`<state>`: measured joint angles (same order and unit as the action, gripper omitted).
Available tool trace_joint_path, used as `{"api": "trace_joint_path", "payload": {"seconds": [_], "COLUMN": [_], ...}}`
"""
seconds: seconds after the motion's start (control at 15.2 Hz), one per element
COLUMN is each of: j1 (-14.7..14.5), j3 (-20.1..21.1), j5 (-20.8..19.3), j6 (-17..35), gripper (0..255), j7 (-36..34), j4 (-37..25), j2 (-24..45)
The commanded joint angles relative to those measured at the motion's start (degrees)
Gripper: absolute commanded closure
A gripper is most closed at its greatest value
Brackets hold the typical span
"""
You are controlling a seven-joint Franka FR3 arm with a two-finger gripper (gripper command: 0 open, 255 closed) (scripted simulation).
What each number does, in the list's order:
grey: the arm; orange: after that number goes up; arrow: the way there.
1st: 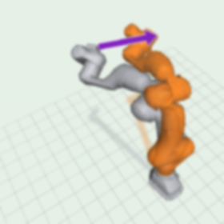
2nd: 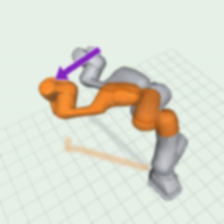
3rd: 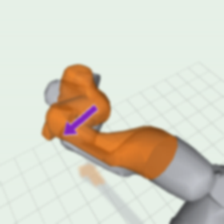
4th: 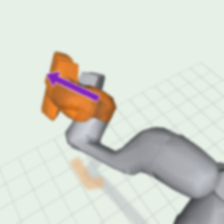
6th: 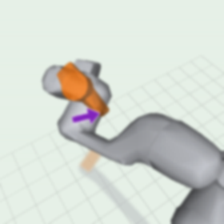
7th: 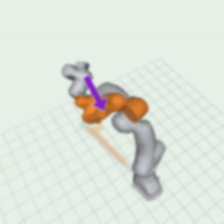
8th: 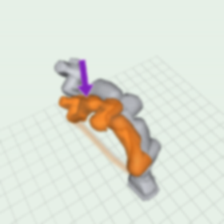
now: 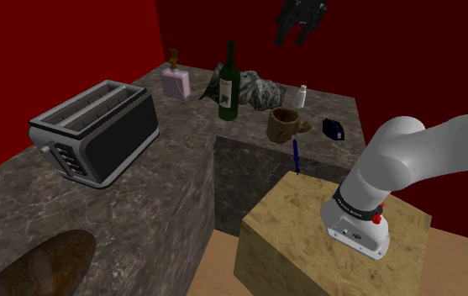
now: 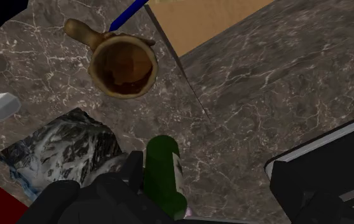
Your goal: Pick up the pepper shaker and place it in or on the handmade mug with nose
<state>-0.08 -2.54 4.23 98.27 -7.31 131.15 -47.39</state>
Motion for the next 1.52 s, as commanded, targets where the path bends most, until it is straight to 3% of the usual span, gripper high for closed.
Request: {"api": "trace_joint_path", "payload": {"seconds": [0.0, 0.73, 1.45], "j1": [0.00, 2.38, 2.64], "j3": [0.00, -12.64, -26.35], "j5": [0.00, -6.69, -9.65], "j6": [0.00, 8.72, 18.80], "gripper": [0, 0, 0], "j7": [0.00, 15.65, 32.12], "j4": [0.00, 6.32, 4.14], "j2": [0.00, 5.82, 20.70]}}
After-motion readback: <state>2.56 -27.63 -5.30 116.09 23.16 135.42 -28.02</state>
